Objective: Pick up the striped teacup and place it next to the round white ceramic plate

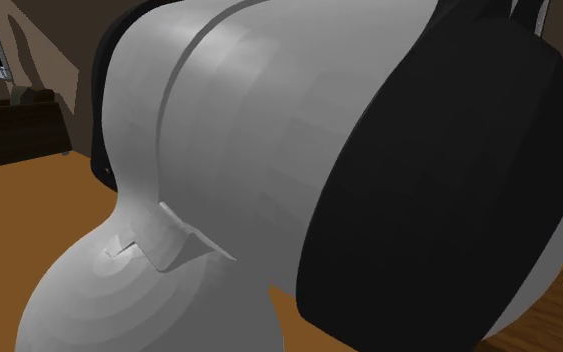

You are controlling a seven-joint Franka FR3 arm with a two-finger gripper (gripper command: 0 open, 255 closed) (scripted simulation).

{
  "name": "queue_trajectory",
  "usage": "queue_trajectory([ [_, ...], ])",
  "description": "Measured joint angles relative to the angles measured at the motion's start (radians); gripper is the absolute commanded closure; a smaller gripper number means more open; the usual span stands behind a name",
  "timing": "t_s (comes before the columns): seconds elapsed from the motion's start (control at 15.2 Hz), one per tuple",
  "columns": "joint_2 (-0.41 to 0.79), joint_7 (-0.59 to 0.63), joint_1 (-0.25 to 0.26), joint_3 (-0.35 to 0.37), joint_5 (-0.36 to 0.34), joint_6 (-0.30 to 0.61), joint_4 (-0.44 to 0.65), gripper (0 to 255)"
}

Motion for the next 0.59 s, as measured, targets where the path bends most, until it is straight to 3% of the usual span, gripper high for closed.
queue_trajectory([
  [0.59,-0.030,0.017,-0.009,-0.006,-0.018,0.115,-0.134,255],
])
